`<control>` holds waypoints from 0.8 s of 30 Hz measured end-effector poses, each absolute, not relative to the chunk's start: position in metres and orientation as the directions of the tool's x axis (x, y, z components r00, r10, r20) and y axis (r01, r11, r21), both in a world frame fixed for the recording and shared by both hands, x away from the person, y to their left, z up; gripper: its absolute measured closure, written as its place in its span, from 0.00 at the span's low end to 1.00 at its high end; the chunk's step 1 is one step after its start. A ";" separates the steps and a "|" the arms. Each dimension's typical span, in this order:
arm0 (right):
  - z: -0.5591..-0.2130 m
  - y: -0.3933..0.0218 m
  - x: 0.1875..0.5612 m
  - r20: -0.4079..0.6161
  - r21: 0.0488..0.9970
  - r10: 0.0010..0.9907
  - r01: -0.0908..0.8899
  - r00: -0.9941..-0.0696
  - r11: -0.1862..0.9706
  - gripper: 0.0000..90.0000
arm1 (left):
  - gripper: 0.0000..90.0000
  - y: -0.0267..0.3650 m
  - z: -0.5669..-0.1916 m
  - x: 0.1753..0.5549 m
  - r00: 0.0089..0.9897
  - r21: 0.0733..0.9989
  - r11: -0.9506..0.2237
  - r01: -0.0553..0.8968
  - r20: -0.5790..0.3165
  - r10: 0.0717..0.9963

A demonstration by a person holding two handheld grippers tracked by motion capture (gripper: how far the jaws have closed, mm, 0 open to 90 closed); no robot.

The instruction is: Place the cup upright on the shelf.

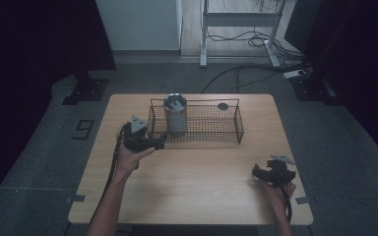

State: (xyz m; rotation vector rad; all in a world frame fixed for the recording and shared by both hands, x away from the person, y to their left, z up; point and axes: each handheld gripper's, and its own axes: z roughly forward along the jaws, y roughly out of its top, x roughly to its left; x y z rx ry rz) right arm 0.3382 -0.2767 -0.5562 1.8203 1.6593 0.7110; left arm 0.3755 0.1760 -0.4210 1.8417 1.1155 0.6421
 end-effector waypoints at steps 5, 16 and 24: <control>-0.556 -0.277 0.338 0.008 0.718 0.996 0.693 0.089 -0.067 0.02 | 0.04 0.187 -0.441 0.366 0.473 0.855 -0.221 0.469 -0.032 0.880; -0.556 -0.277 0.338 0.009 0.719 0.996 0.692 0.089 -0.069 0.02 | 0.04 0.211 -0.478 0.337 0.452 0.834 -0.200 0.515 -0.065 0.890; -0.556 -0.277 0.338 0.008 0.718 0.996 0.693 0.089 -0.068 0.02 | 0.05 0.220 -0.501 0.326 0.438 0.803 -0.206 0.559 -0.075 0.896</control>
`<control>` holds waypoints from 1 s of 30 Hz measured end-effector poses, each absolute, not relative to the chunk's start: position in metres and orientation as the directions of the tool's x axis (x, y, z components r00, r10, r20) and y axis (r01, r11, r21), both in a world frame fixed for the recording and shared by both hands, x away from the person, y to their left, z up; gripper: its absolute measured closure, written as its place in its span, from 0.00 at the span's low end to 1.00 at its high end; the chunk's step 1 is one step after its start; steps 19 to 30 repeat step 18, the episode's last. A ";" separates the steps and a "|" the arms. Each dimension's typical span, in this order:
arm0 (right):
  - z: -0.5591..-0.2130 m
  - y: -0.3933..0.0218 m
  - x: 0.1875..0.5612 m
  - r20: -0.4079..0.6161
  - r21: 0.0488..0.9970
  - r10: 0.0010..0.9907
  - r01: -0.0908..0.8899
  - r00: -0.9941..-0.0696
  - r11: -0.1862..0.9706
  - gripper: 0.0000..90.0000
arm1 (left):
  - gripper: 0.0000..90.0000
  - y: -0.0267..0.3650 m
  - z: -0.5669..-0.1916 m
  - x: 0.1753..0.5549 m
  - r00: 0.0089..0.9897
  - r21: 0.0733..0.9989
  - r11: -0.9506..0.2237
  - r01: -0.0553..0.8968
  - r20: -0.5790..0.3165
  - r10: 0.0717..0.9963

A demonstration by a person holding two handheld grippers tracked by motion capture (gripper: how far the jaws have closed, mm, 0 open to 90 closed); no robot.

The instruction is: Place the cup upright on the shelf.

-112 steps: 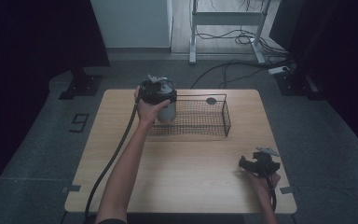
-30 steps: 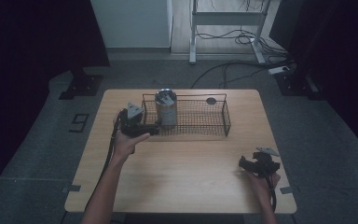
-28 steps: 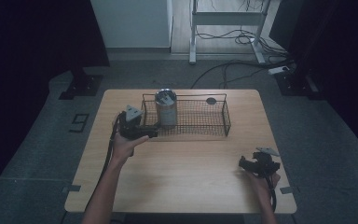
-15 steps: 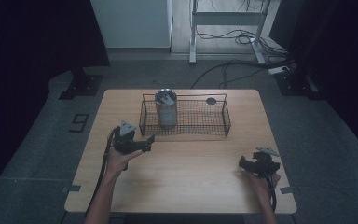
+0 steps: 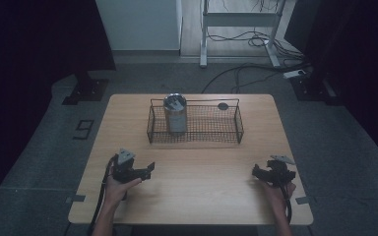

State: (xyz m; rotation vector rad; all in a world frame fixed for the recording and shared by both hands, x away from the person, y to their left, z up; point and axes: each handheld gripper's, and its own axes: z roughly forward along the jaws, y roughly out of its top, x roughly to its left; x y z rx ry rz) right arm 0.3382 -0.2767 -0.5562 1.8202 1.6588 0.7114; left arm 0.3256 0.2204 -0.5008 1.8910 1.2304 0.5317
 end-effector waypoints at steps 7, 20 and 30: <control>-0.556 -0.277 0.338 0.009 0.719 0.996 0.692 0.089 -0.069 0.02 | 0.06 0.224 -0.513 0.324 0.418 0.788 -0.194 0.585 -0.087 0.904; -0.556 -0.277 0.338 0.009 0.719 0.996 0.692 0.089 -0.068 0.02 | 0.06 0.222 -0.516 0.324 0.405 0.785 -0.169 0.596 -0.112 0.907; -0.556 -0.277 0.338 0.009 0.719 0.996 0.692 0.089 -0.068 0.02 | 0.06 0.222 -0.516 0.324 0.405 0.785 -0.169 0.596 -0.112 0.907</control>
